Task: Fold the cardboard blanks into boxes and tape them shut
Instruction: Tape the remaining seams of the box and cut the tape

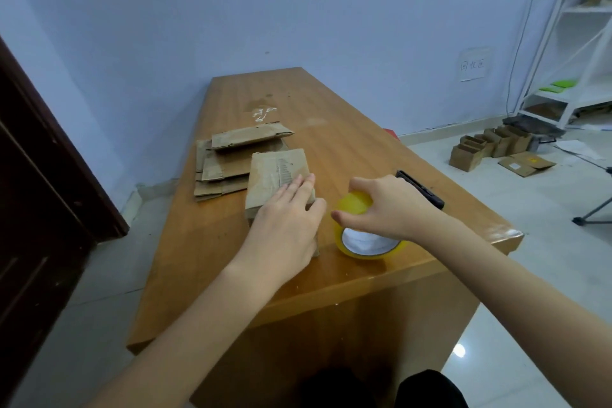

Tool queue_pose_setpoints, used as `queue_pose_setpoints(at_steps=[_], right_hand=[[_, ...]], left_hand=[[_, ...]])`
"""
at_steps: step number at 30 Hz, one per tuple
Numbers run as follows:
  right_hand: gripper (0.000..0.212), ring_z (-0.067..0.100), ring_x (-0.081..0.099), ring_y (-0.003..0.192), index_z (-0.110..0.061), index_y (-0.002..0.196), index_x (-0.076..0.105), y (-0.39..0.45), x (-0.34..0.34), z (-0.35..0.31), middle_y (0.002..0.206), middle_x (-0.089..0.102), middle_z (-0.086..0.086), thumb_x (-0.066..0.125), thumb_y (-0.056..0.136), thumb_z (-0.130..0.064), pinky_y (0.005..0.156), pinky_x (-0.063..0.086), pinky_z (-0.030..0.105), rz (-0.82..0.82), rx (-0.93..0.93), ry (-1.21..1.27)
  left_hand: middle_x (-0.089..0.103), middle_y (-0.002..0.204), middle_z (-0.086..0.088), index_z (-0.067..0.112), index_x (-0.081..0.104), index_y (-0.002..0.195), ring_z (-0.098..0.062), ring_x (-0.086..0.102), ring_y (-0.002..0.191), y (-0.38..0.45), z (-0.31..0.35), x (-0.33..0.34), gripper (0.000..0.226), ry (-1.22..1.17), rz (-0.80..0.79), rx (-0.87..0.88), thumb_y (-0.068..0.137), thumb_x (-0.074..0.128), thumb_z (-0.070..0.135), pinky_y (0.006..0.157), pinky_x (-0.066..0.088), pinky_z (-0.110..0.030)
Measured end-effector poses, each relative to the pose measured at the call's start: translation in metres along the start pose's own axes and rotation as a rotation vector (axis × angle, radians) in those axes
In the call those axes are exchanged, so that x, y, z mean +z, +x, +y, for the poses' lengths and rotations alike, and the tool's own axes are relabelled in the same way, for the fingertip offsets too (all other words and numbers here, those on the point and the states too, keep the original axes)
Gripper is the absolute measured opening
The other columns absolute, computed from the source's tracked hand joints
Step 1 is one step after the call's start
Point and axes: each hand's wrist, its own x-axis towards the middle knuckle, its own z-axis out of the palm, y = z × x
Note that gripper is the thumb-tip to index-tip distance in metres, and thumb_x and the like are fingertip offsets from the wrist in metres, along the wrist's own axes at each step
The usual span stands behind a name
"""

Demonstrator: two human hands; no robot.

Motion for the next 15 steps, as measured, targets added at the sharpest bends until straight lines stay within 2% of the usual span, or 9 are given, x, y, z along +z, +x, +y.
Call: queue_pose_setpoints(at_steps=[2, 4, 7, 9, 12, 15], right_hand=[[0.061, 0.020, 0.055, 0.060, -0.011, 0.086, 0.056, 0.002, -0.001, -0.002, 0.056, 0.052, 0.000, 0.047, 0.074, -0.070, 0.054, 0.043, 0.033, -0.033, -0.026, -0.046], [0.056, 0.021, 0.057, 0.071, -0.013, 0.090, 0.058, 0.004, -0.005, -0.002, 0.069, 0.059, 0.000, 0.053, 0.076, -0.067, 0.060, 0.046, 0.033, -0.097, -0.032, -0.046], [0.060, 0.020, 0.056, 0.096, -0.018, 0.115, 0.056, 0.005, -0.008, -0.006, 0.102, 0.063, 0.002, 0.054, 0.077, -0.065, 0.080, 0.050, 0.036, -0.201, -0.029, -0.091], [0.068, 0.022, 0.049, 0.111, -0.021, 0.131, 0.046, 0.007, -0.010, -0.008, 0.118, 0.056, 0.004, 0.055, 0.078, -0.063, 0.089, 0.046, 0.036, -0.260, -0.035, -0.114], [0.071, 0.022, 0.040, 0.118, -0.024, 0.137, 0.038, 0.008, -0.013, -0.008, 0.122, 0.047, 0.003, 0.060, 0.079, -0.058, 0.094, 0.041, 0.034, -0.308, -0.033, -0.078], [0.070, 0.018, 0.036, 0.113, -0.026, 0.136, 0.040, 0.008, -0.016, -0.009, 0.116, 0.045, 0.000, 0.063, 0.078, -0.056, 0.092, 0.041, 0.034, -0.335, -0.067, -0.081]], left_hand=[[0.006, 0.158, -0.016, 0.011, 0.038, 0.134, -0.027, 0.008, 0.146, 0.002, 0.002, -0.003, 0.044, 0.064, -0.041, 0.003, 0.094, 0.050, 0.023, 0.117, 0.008, -0.032], [0.003, 0.158, -0.015, 0.011, 0.030, 0.143, -0.026, 0.007, 0.146, 0.003, 0.000, -0.004, 0.055, 0.089, -0.078, 0.005, 0.094, 0.051, 0.027, 0.117, 0.008, -0.031], [0.008, 0.158, -0.013, 0.010, 0.013, 0.150, -0.023, 0.010, 0.146, 0.004, -0.001, -0.008, 0.067, 0.112, -0.099, -0.003, 0.094, 0.048, 0.021, 0.116, 0.011, -0.028], [0.015, 0.156, -0.016, 0.004, 0.020, 0.147, -0.026, 0.017, 0.144, 0.008, 0.002, -0.009, 0.060, 0.163, -0.099, 0.006, 0.094, 0.046, 0.015, 0.115, 0.017, -0.032], [0.021, 0.152, -0.024, -0.001, 0.025, 0.142, -0.035, 0.025, 0.140, 0.013, 0.006, -0.007, 0.054, 0.248, -0.111, 0.029, 0.095, 0.045, 0.014, 0.113, 0.028, -0.039], [0.017, 0.151, -0.029, -0.001, 0.014, 0.147, -0.040, 0.024, 0.139, 0.011, 0.004, -0.004, 0.062, 0.316, -0.159, 0.054, 0.096, 0.044, 0.016, 0.113, 0.028, -0.043]])
